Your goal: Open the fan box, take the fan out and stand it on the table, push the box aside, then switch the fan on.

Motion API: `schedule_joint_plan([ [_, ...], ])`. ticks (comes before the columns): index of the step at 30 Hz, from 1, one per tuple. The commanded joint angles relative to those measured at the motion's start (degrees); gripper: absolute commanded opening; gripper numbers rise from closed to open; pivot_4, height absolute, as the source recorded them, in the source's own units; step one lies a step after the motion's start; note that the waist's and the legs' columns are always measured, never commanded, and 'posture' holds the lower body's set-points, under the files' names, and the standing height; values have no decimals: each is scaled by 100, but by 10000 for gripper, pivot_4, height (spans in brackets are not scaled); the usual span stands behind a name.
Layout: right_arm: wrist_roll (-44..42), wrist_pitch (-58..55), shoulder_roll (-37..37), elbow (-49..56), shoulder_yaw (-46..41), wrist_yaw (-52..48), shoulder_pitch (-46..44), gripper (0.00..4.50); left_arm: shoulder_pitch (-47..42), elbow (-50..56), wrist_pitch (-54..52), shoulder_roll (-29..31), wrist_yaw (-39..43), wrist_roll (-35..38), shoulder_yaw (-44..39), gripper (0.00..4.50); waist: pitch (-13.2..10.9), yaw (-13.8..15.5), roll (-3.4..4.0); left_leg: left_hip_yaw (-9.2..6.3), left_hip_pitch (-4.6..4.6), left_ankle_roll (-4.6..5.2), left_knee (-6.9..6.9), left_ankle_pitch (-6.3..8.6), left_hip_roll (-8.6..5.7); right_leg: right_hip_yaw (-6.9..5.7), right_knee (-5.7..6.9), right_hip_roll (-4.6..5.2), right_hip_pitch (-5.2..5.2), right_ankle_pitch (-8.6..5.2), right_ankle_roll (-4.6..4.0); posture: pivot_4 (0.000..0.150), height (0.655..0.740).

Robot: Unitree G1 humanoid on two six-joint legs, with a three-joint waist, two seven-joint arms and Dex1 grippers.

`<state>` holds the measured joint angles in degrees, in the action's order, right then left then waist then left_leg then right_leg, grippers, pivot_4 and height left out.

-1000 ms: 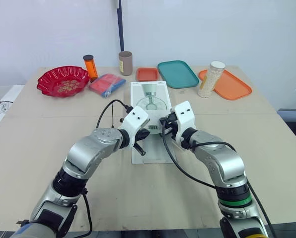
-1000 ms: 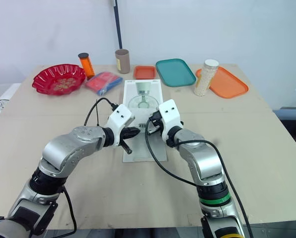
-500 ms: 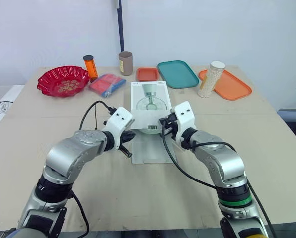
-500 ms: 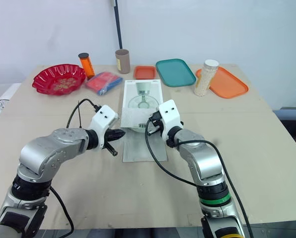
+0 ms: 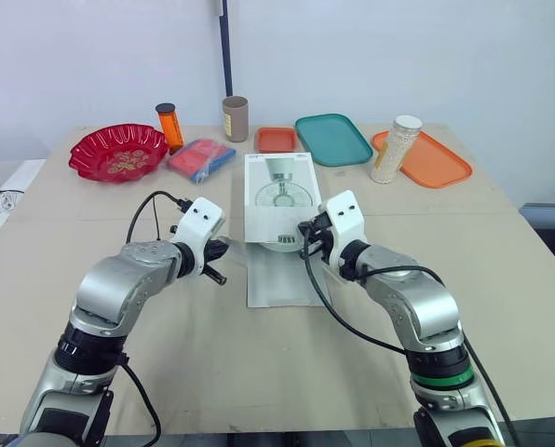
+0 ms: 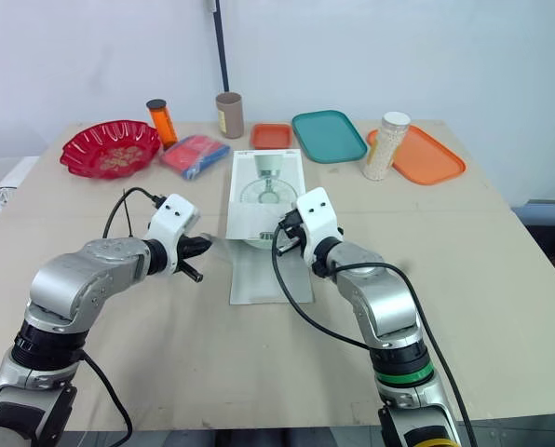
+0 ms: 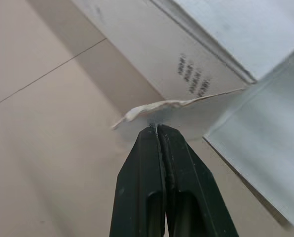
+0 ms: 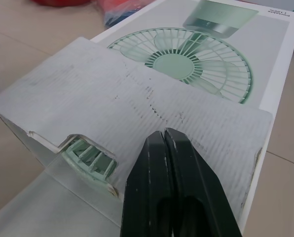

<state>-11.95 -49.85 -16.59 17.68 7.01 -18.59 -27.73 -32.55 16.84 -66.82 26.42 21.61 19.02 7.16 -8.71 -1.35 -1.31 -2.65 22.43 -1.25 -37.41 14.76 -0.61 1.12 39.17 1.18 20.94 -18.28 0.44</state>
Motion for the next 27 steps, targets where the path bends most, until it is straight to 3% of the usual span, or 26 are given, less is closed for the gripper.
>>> schedule_joint_plan([
  [1,61,-84,-26,-118,120,-20,99,86,-283,-248,438,-106,-3,-168,68,1132,0,2,-1,0,0,0,0,0,0,0,0,0,0,0,0,1500,7382],
  [16,216,-14,-22,-13,236,25,231,86,-808,-1184,1281,-426,415,-386,370,1132,1,0,-2,0,0,0,0,0,0,-1,0,0,0,0,-1,1500,7382],
  [22,198,-98,50,28,193,59,249,86,-796,-1262,1345,-343,505,-549,397,1132,2,1,-2,0,0,0,0,0,0,-1,0,0,0,0,-1,1500,7382],
  [27,210,-121,76,22,215,48,266,86,-718,-715,900,-117,425,-440,-37,1132,1,-4,-2,0,0,0,0,0,0,-1,0,0,1,0,-1,1500,7382],
])
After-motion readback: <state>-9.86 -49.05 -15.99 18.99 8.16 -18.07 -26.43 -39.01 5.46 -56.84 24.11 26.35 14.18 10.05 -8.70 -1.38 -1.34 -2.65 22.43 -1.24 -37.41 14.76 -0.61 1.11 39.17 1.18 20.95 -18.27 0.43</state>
